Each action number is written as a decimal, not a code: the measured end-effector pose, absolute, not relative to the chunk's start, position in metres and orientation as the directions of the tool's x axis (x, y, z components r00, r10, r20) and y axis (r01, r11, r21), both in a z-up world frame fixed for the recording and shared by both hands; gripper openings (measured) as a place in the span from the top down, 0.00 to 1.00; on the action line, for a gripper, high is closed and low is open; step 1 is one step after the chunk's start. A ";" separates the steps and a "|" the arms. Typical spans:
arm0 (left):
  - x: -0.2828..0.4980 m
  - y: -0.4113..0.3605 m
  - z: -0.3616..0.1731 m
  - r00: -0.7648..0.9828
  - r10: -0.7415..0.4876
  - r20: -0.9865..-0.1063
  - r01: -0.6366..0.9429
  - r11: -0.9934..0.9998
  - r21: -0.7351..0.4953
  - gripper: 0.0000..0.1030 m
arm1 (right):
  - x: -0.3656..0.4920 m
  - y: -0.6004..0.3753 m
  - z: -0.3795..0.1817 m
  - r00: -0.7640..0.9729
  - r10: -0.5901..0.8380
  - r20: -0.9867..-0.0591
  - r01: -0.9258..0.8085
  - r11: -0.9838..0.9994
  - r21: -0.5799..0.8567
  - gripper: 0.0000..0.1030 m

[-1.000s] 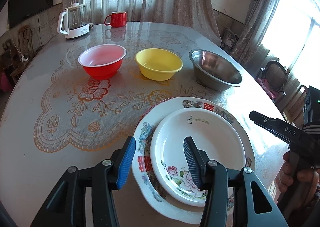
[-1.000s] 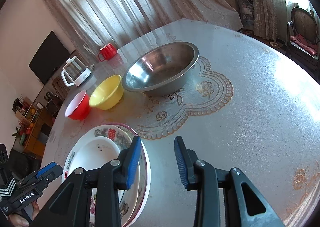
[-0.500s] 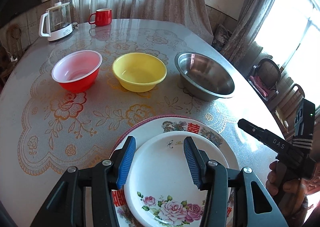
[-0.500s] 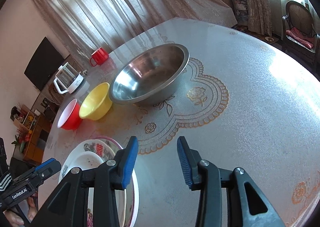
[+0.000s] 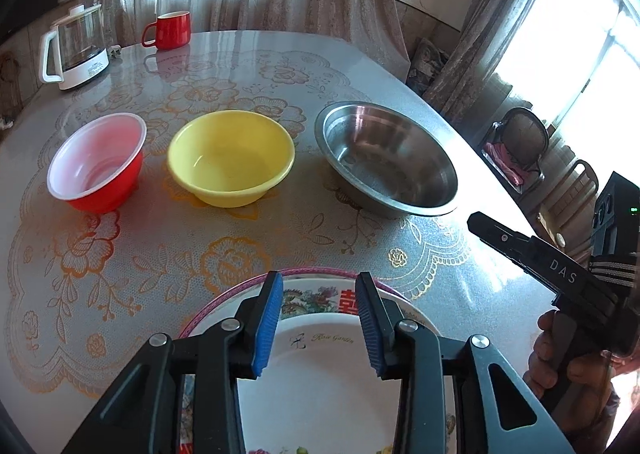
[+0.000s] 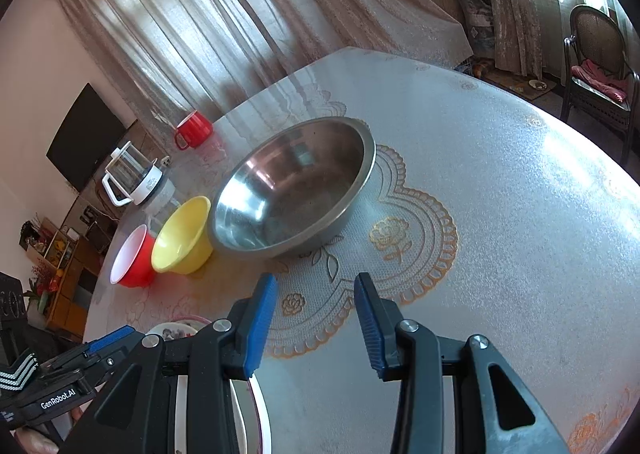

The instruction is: Organize plates and bowls

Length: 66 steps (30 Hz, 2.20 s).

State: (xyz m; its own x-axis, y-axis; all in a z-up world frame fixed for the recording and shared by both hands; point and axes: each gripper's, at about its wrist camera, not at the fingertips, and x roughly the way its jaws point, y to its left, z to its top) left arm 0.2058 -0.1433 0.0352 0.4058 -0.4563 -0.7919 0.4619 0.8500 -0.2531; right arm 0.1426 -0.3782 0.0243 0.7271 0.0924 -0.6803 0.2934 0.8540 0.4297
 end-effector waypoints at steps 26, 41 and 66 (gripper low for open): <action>0.286 -0.205 0.009 0.281 -0.553 -0.785 0.405 0.810 -0.425 0.76 | 0.206 -0.418 0.004 0.695 0.061 -0.717 0.364 0.830 0.423 0.78; 0.272 -0.196 0.010 0.302 -0.551 -0.778 0.425 0.809 -0.407 0.75 | 0.199 -0.407 0.006 0.698 0.072 -0.713 0.337 0.845 0.415 0.81; 0.251 -0.164 0.004 0.311 -0.557 -0.770 0.408 0.810 -0.421 0.75 | 0.164 -0.377 0.007 0.700 0.088 -0.709 0.323 0.846 0.424 0.81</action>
